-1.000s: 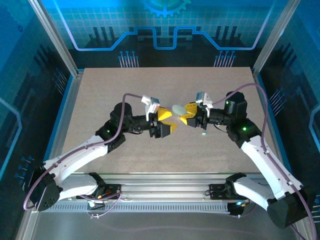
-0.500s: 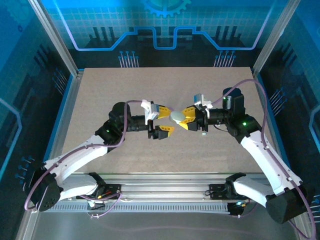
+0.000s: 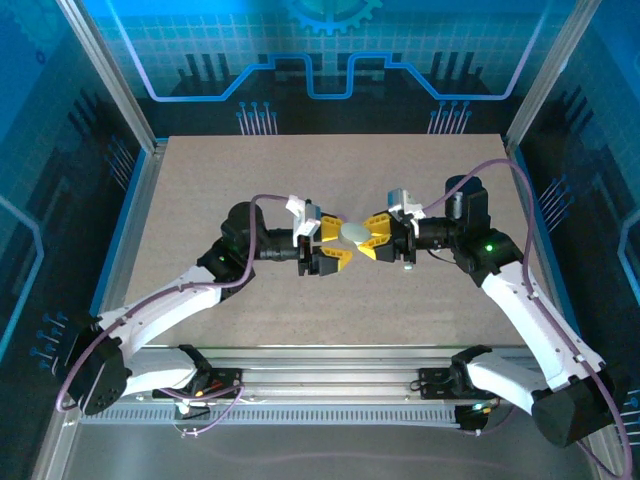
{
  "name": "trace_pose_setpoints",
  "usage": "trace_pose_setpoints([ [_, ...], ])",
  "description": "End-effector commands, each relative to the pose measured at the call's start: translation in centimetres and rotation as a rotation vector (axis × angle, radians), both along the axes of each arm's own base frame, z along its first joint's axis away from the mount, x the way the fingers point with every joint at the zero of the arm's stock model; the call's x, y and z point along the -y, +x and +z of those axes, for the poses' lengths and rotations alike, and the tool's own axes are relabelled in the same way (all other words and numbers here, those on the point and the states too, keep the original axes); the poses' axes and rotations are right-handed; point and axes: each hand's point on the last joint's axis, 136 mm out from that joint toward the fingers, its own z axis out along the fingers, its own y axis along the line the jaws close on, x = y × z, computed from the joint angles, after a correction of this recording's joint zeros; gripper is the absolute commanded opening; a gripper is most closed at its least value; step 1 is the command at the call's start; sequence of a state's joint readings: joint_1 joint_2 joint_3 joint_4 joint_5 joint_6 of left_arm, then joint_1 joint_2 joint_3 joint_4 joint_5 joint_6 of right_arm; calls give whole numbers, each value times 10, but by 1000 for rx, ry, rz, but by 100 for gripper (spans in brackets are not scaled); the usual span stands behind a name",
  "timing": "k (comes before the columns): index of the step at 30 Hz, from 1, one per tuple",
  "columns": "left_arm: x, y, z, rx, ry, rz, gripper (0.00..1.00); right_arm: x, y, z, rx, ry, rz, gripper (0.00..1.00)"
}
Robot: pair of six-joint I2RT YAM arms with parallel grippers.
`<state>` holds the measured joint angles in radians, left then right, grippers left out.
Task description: Insert wireless bluetooth earbuds into charging case
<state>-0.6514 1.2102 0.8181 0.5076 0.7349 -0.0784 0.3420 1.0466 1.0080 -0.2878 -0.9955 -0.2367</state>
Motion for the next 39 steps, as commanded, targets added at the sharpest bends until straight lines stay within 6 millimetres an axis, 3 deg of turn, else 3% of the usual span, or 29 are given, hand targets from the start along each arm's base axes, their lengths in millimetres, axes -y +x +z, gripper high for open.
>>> trace_pose_setpoints([
  [1, 2, -5, 22, 46, -43, -36, 56, -1, -4, 1, 44, -7, 7, 31],
  [21, 6, -5, 11, 24, 14, -48, 38, -5, -4, 4, 32, 15, 16, 31],
  [39, 4, -7, -4, 34, 67, -47, 34, 3, 24, 6, -152, 23, -93, 51],
])
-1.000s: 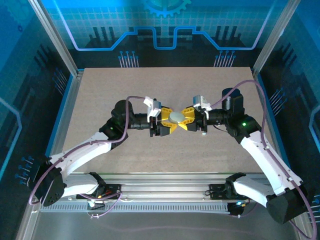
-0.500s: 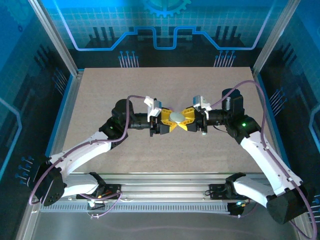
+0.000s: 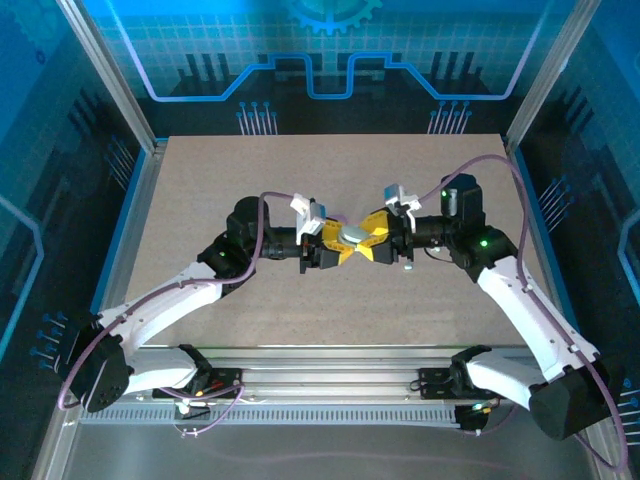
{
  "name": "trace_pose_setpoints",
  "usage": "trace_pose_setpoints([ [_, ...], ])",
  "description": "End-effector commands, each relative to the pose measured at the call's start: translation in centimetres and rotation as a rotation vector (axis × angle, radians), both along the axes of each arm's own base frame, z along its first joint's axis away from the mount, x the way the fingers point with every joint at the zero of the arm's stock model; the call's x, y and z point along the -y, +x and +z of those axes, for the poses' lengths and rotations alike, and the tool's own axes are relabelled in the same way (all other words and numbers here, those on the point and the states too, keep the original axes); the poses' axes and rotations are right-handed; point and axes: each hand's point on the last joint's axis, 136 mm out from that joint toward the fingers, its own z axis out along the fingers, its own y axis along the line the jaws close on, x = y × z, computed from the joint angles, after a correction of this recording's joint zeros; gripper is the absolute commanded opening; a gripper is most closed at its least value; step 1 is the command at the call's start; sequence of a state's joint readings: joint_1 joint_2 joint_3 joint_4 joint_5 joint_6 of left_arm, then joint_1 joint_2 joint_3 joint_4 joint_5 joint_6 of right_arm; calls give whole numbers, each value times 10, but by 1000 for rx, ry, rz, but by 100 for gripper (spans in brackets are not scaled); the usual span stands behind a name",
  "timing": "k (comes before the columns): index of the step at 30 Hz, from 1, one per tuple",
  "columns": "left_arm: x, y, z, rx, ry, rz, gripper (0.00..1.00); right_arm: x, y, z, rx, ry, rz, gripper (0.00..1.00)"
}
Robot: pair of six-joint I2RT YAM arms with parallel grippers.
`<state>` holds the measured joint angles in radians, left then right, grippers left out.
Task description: Insert wireless bluetooth earbuds into charging case
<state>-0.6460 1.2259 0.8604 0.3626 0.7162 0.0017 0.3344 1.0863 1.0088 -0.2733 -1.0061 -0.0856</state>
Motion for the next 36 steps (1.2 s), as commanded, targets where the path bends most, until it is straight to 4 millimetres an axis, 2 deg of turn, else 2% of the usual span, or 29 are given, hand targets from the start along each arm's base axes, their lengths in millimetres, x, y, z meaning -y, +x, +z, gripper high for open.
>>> trace_pose_setpoints([
  [1, 3, -16, 10, 46, -14, -72, 34, 6, 18, 12, 21, 2, -83, 52],
  [11, 2, -10, 6, 31, -50, -37, 33, 16, 44, 9, 40, -42, -250, 54],
  [15, 1, -6, 0, 23, -61, -3, 33, 18, 46, 14, 26, -41, -280, 56],
  [19, -4, 4, -4, 28, -84, 76, 32, 21, 38, 30, 35, -11, -291, 60],
  [22, -8, 11, -5, 36, -107, 127, 32, 31, 39, 43, 25, 1, -380, 65],
  [25, -11, 16, -7, 53, -126, 171, 32, 57, 51, 43, -17, -24, -588, 68],
  [28, -15, 19, -8, 65, -140, 205, 32, 96, 70, 18, -124, -96, -855, 67],
  [30, -17, 19, -9, 69, -140, 214, 32, 128, 81, -21, -287, -171, -1033, 62],
  [32, -17, 19, -8, 72, -144, 216, 32, 149, 83, -61, -469, -229, -1121, 58],
  [36, -20, 18, -6, 82, -151, 229, 32, 170, 81, -133, -806, -285, -1176, 50],
])
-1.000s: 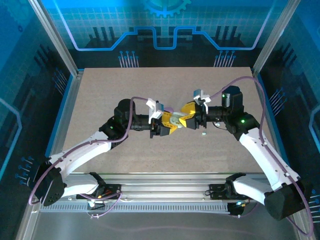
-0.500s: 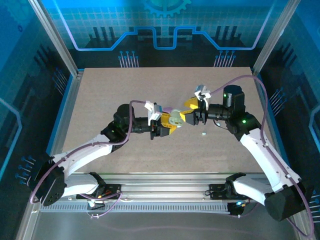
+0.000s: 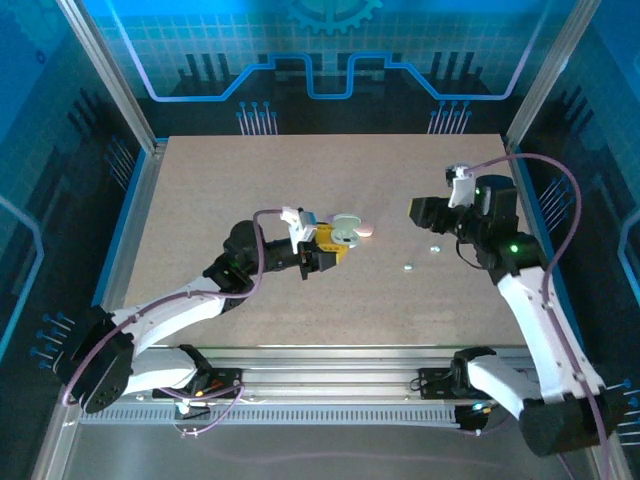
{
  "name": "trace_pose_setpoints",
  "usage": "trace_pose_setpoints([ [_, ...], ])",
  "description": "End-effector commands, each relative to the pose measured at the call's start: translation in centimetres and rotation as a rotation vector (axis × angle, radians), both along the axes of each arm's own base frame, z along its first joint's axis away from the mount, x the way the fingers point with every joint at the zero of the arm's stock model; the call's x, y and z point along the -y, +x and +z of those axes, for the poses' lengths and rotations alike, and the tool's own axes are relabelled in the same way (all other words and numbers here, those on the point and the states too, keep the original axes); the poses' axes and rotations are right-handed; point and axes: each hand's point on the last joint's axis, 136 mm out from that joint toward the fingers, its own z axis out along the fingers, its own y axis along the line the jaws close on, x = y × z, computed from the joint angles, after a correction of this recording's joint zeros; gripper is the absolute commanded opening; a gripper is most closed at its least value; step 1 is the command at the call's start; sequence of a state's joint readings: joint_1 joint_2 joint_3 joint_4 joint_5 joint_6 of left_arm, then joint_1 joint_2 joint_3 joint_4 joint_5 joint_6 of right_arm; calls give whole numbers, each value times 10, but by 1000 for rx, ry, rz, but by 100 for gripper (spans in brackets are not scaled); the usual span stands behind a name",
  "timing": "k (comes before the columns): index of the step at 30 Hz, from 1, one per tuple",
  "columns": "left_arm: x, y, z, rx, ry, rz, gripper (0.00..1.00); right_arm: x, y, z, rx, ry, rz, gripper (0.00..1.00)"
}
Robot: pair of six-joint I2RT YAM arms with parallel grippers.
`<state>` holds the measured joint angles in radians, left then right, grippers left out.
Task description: Insert wireless bluetooth earbuds into charging case
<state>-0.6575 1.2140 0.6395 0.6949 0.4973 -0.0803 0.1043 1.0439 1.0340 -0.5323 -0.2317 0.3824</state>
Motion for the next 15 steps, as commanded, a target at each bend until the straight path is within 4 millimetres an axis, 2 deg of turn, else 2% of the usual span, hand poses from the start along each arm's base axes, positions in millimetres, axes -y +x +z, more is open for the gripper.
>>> trace_pose_setpoints([
  [1, -7, -4, 22, 68, -58, 24, 32, 23, -19, -85, -374, 47, -159, 50],
  [5, -7, -4, 23, 70, -55, 27, 32, 22, -19, -132, -537, 26, -147, 48],
  [7, -8, -5, 24, 73, -56, 28, 32, 23, -16, -147, -580, 1, -143, 48],
  [10, -8, -6, 24, 74, -55, 27, 32, 37, -5, -159, -594, -81, -174, 48],
  [15, -9, -7, 25, 76, -55, 25, 32, 63, 21, -167, -593, -167, -223, 49],
])
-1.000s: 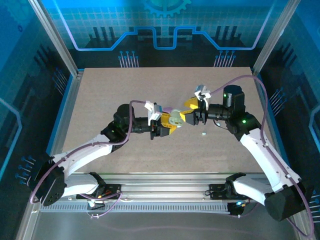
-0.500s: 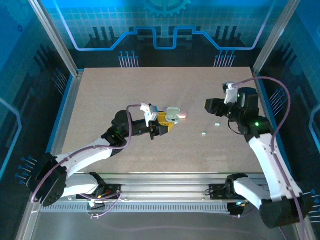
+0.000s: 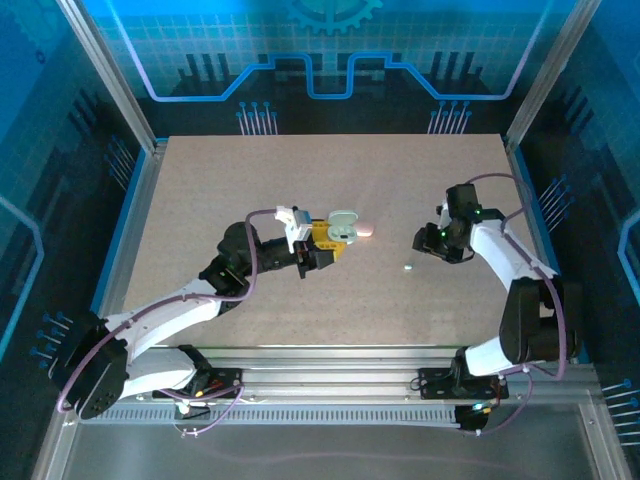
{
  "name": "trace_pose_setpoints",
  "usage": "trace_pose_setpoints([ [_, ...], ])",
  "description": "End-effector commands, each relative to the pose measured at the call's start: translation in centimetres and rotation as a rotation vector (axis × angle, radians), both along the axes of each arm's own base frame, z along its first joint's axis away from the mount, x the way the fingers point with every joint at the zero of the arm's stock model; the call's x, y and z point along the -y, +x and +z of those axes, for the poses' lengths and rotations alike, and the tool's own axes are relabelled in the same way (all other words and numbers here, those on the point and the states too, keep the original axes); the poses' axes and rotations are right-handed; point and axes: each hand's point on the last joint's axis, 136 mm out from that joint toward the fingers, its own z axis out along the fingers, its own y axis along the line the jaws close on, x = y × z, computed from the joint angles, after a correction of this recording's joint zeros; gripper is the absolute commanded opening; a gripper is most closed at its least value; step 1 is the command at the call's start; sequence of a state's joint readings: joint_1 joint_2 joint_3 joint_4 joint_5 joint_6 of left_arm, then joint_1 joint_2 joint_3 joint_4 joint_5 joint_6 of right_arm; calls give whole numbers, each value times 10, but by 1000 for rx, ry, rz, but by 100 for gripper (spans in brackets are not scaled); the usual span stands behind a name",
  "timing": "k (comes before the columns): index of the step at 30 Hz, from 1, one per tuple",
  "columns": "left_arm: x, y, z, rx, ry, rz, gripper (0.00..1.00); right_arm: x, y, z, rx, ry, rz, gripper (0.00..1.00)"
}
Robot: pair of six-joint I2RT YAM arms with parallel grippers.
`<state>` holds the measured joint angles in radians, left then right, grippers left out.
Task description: Insert wireless bluetooth earbuds into charging case
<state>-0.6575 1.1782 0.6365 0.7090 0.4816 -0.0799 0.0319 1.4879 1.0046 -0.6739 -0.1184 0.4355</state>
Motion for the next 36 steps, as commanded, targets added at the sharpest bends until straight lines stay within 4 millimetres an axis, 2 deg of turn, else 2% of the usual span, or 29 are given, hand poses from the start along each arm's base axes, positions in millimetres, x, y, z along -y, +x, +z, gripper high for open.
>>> trace_pose_setpoints([
  [1, -4, -4, 10, 38, -24, 10, 32, 25, 22, 3, 1, -68, -29, 49],
  [6, -5, -4, 10, 39, -20, 15, 32, 28, 31, -14, -78, -27, -88, 52],
  [11, -5, -3, 9, 39, -14, 21, 32, 16, 28, -28, -116, 60, -159, 54],
  [18, -4, -2, 9, 40, -10, 17, 33, 20, 22, -49, -163, 38, -205, 56],
  [30, -3, -2, 10, 38, -10, 11, 33, 29, 32, -64, -179, -12, -225, 56],
  [36, -3, -2, 10, 38, -8, 16, 33, 35, 39, -65, -169, -45, -216, 54],
])
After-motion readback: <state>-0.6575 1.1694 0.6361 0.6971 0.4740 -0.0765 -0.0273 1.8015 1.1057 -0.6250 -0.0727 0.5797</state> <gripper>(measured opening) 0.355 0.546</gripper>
